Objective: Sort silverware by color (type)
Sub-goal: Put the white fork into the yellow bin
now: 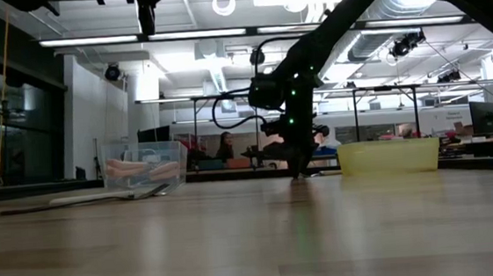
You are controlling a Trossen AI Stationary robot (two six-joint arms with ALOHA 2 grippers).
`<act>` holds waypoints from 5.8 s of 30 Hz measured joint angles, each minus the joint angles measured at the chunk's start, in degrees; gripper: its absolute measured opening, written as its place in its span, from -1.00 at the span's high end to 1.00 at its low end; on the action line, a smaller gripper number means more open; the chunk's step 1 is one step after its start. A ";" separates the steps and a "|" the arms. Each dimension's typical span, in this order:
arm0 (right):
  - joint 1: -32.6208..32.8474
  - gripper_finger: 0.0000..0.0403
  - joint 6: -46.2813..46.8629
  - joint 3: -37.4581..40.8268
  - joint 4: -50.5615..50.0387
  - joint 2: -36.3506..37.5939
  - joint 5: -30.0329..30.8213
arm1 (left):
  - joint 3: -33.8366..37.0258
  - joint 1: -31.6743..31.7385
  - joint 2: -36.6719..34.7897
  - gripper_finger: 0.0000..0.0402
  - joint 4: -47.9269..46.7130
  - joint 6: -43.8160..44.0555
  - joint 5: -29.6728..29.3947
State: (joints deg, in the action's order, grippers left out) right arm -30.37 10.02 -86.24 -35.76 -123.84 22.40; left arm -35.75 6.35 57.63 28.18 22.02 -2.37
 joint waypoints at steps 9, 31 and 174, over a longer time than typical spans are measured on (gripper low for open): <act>0.58 0.94 -0.41 0.11 -0.77 -0.17 3.74 | 0.00 -0.01 0.02 1.00 -0.02 -0.04 0.00; 9.08 0.99 -2.67 0.26 -3.27 16.07 -9.29 | 0.00 0.00 0.00 1.00 -0.06 0.33 2.36; 20.35 1.00 10.52 43.58 54.27 58.85 -31.34 | -5.07 0.00 0.00 1.00 -10.40 -11.83 0.76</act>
State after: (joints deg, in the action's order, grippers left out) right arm -10.02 20.53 -42.65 18.50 -64.99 -8.94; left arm -40.82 6.35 57.63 17.78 10.19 -1.61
